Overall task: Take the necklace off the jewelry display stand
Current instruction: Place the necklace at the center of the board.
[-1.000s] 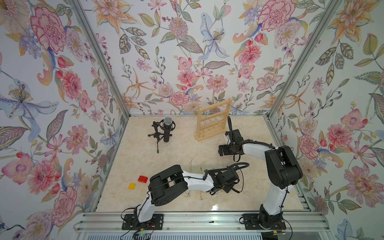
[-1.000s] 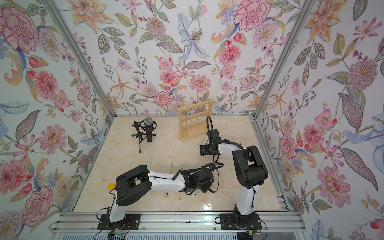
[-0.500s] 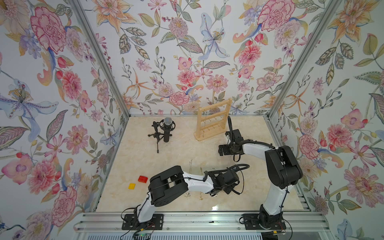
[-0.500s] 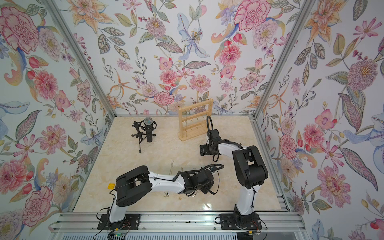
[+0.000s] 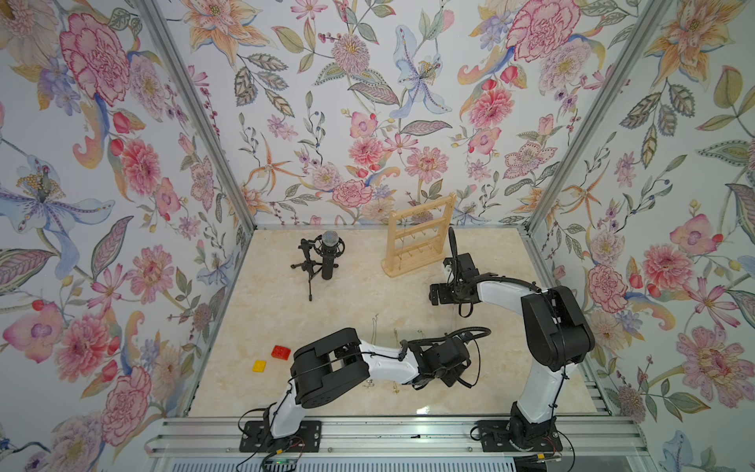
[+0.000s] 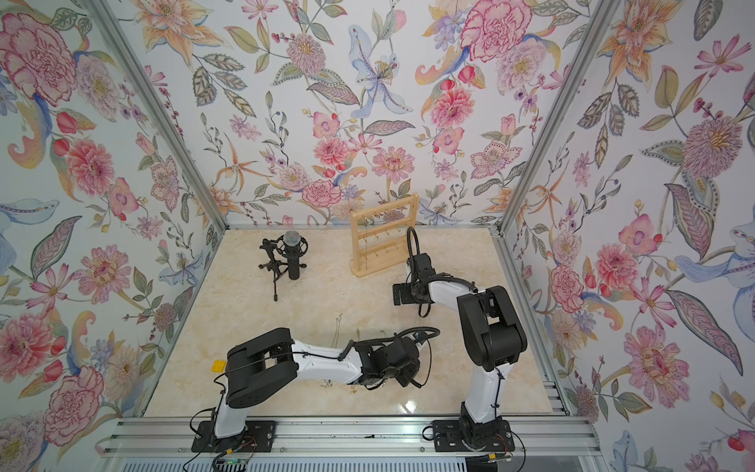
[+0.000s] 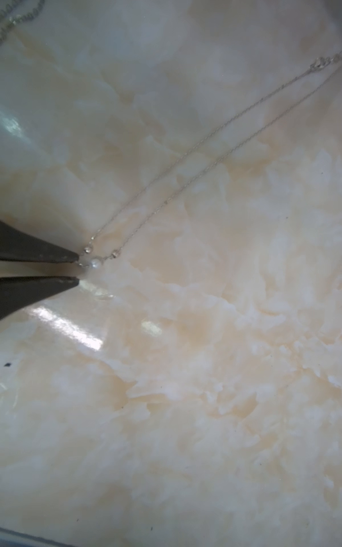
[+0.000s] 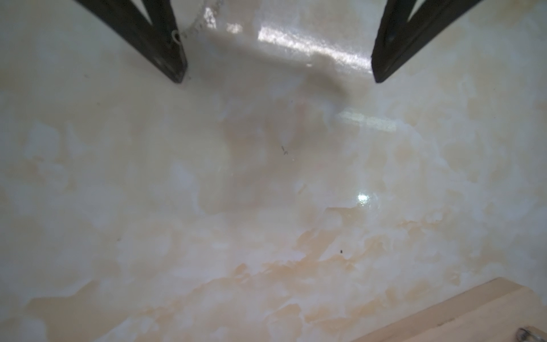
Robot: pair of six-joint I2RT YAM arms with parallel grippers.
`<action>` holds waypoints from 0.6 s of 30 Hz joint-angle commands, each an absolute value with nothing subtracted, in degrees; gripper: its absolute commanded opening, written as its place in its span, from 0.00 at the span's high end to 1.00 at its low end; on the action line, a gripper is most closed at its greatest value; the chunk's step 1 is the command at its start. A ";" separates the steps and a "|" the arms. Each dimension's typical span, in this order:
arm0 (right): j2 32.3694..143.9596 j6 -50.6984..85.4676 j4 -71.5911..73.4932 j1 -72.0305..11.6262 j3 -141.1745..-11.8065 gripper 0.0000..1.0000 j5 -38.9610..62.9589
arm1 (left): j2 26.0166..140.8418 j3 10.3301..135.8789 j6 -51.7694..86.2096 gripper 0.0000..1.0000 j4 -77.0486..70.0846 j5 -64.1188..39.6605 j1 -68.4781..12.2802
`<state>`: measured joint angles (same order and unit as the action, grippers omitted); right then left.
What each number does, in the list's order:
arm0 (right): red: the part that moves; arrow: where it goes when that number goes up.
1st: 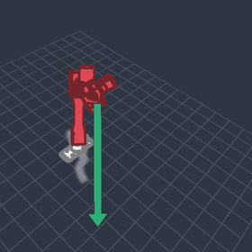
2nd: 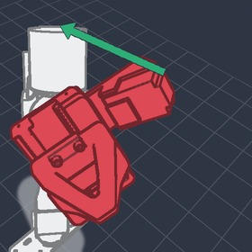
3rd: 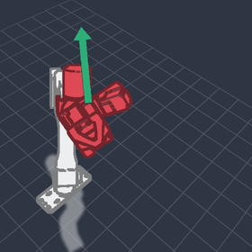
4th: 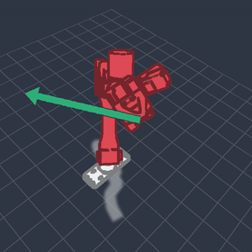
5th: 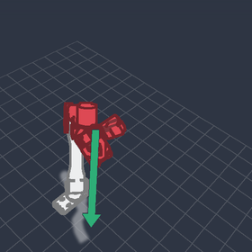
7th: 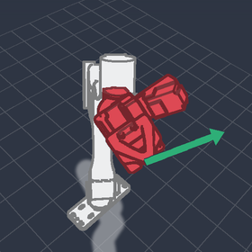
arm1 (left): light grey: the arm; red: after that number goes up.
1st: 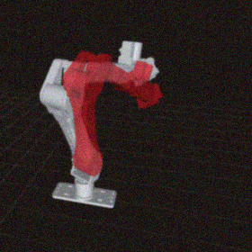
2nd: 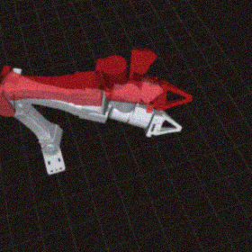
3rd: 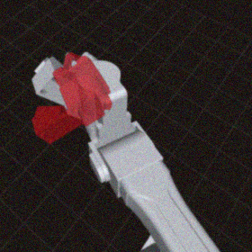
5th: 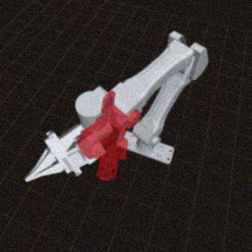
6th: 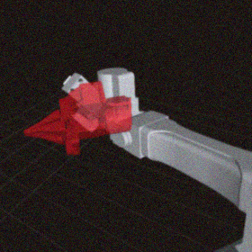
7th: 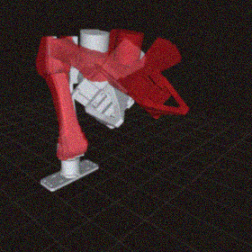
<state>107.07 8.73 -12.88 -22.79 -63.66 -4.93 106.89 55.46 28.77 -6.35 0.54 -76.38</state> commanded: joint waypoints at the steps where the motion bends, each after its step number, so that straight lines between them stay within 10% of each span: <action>1: 108.31 7.82 -14.27 -22.42 -63.98 0.00 -4.24 | 103.79 58.99 28.07 0.78 -1.79 5.36 -72.49; 18: 108.15 7.91 -14.28 -21.86 -63.99 0.00 -2.61 | 118.03 78.43 27.30 0.69 6.33 6.61 -65.90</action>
<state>107.26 8.71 -13.08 -21.82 -63.75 -3.44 116.62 76.79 27.79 3.53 5.39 -66.48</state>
